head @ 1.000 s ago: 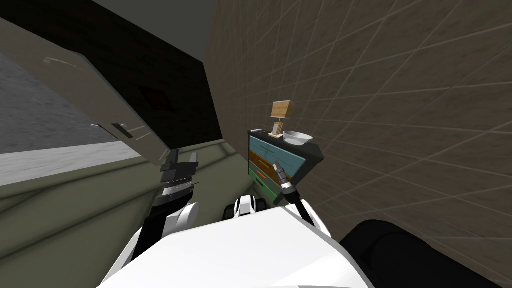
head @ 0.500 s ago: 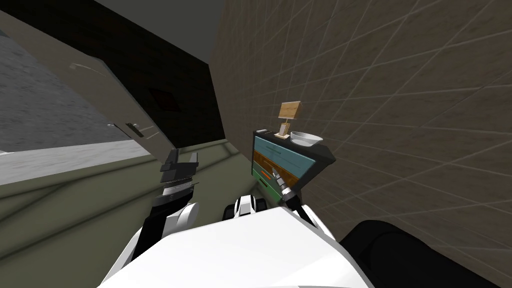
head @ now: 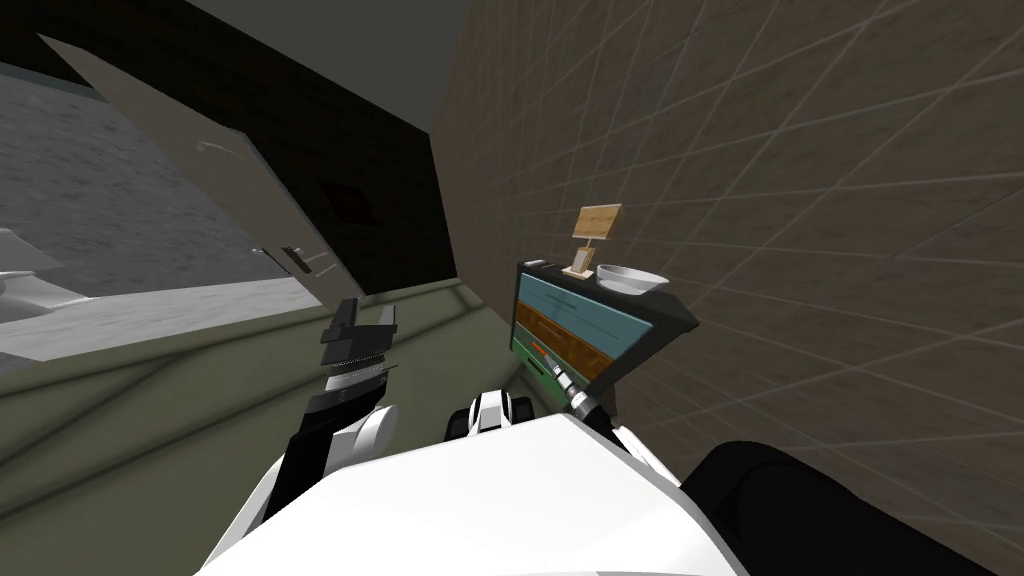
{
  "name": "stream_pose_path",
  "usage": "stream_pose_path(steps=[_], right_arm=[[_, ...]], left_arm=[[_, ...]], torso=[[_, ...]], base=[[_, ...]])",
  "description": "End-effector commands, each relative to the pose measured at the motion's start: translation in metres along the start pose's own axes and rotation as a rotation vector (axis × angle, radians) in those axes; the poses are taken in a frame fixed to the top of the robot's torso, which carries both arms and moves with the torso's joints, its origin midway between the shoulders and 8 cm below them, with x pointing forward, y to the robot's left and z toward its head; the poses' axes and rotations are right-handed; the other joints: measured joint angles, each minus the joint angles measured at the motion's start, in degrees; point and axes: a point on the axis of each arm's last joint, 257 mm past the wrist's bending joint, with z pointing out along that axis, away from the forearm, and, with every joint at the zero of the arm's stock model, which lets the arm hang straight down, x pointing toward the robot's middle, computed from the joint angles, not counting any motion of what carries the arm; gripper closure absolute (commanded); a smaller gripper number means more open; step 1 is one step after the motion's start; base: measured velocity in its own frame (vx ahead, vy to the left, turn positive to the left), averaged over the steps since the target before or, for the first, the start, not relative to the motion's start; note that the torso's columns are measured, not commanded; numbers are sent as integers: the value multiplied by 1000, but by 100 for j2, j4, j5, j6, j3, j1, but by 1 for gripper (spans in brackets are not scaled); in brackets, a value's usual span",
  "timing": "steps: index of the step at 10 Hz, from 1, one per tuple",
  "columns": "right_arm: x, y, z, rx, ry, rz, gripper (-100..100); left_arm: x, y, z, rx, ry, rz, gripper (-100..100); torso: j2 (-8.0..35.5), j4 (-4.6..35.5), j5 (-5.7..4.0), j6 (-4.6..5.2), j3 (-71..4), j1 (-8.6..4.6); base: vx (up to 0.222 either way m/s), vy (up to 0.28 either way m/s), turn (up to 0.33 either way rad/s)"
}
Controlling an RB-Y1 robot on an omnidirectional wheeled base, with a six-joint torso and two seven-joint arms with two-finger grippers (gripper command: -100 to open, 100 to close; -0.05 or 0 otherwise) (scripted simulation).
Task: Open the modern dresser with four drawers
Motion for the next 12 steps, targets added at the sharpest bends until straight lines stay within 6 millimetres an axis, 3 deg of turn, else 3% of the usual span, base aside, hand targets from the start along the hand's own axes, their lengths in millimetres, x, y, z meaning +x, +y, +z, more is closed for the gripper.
stream_pose_path(steps=[1,2,3,4,5,6,7,8,9,11,12], right_arm=[[19,-54,-21,149,77,-39,-100],[18,-58,-23,159,86,-53,-100],[29,-91,-43,251,130,-72,-100],[26,-95,-45,263,140,-89,-100],[34,-131,-70,365,185,-117,-100],[31,-132,-71,367,192,-129,-100],[35,-164,-99,464,237,-160,-100],[32,-166,-101,470,242,-171,-100],[31,-198,-132,572,284,-210,-100],[29,-199,-132,573,288,-217,-100],[23,-228,-165,674,329,-262,-100]], left_arm=[[0,0,0,0,0,0,0],[0,0,0,0,0,0,0],[0,0,0,0,0,0,0],[0,0,0,0,0,0,0],[0,0,0,0,0,0,0],[0,0,0,0,0,0,0],[0,0,0,0,0,0,0],[0,0,0,0,0,0,0],[0,0,0,0,0,0,0],[0,0,0,0,0,0,0],[0,0,0,0,0,0,0]], torso=[[1,0,1,2,-1,-8],[6,1,-1,0,3,-7],[14,4,-1,3,7,-16],[11,3,-1,0,7,-6],[13,3,0,2,6,-15],[10,3,-2,2,6,-10],[9,3,-2,1,5,-12],[6,2,0,0,3,-4],[6,2,0,2,3,-11],[15,4,0,3,8,-10],[10,3,-6,2,6,-28]], base=[[24,140,102],[13,114,52],[25,135,109],[14,111,58],[21,113,111],[16,108,57],[27,123,147],[26,106,54],[8,132,124],[10,83,28],[40,90,166]])
